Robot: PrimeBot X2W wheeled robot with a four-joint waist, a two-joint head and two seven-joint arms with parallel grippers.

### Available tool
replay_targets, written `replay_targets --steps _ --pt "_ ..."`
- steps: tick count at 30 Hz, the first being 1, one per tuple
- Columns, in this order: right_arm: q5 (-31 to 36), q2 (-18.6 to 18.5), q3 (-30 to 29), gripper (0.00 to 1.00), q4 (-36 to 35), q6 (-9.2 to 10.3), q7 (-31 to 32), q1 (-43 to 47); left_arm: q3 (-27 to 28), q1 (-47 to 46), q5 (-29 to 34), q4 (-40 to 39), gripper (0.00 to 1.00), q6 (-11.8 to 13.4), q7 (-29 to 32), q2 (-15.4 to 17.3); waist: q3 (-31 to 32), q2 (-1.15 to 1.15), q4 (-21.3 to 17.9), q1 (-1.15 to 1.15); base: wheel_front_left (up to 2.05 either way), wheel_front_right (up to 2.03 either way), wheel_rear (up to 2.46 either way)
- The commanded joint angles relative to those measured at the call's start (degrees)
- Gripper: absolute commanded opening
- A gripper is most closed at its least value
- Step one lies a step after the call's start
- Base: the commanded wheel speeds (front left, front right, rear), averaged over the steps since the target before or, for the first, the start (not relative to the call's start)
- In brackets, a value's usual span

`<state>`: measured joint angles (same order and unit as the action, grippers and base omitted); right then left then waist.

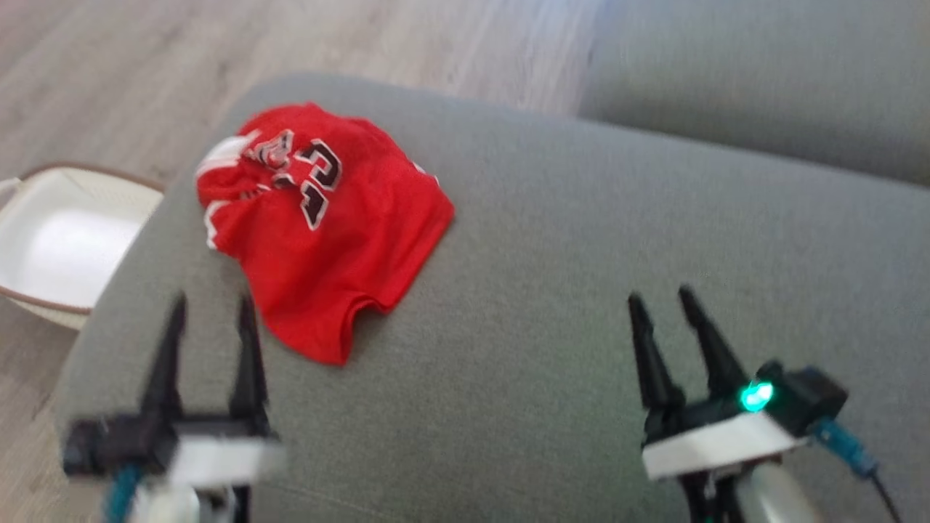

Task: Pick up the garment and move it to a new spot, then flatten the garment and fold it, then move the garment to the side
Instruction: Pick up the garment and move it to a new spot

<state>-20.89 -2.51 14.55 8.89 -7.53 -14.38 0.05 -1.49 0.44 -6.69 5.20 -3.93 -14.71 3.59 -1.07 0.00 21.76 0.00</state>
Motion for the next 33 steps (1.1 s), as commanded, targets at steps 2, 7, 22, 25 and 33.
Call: replay_targets --steps 2,7,22,25,33 --pt "1.60 -0.37 0.02 1.00 -3.16 0.04 -0.62 -4.54 3.61 -8.08 0.11 -0.44 1.00 -0.76 -0.29 2.09 -6.12 0.00 -2.81 0.00 0.00 0.00 0.00" --pt "5.42 -0.37 -2.15 1.00 -5.27 0.04 -0.62 -7.21 3.68 -20.21 0.51 7.73 1.00 -2.55 -0.29 8.04 -12.53 0.00 -4.98 0.00 0.00 0.00 0.00" --pt "7.88 -0.37 -6.54 1.00 -9.52 0.04 -0.62 -11.16 -19.03 -47.88 -11.80 36.98 1.00 -3.54 13.08 24.55 -23.14 0.00 -9.93 0.00 0.00 0.00 0.00" --pt "8.05 -0.37 -6.79 1.00 -10.22 0.04 -0.62 -11.29 -21.65 -50.11 -14.99 41.50 1.00 -3.55 14.59 25.43 -24.07 0.00 -10.60 0.00 0.00 0.00 0.00" --pt "8.18 -0.37 -7.54 1.00 -10.78 0.04 -0.62 -11.27 -22.33 -54.53 -23.99 48.64 0.00 -3.54 12.64 26.17 -24.74 0.00 -10.89 0.00 0.00 0.00 0.00"
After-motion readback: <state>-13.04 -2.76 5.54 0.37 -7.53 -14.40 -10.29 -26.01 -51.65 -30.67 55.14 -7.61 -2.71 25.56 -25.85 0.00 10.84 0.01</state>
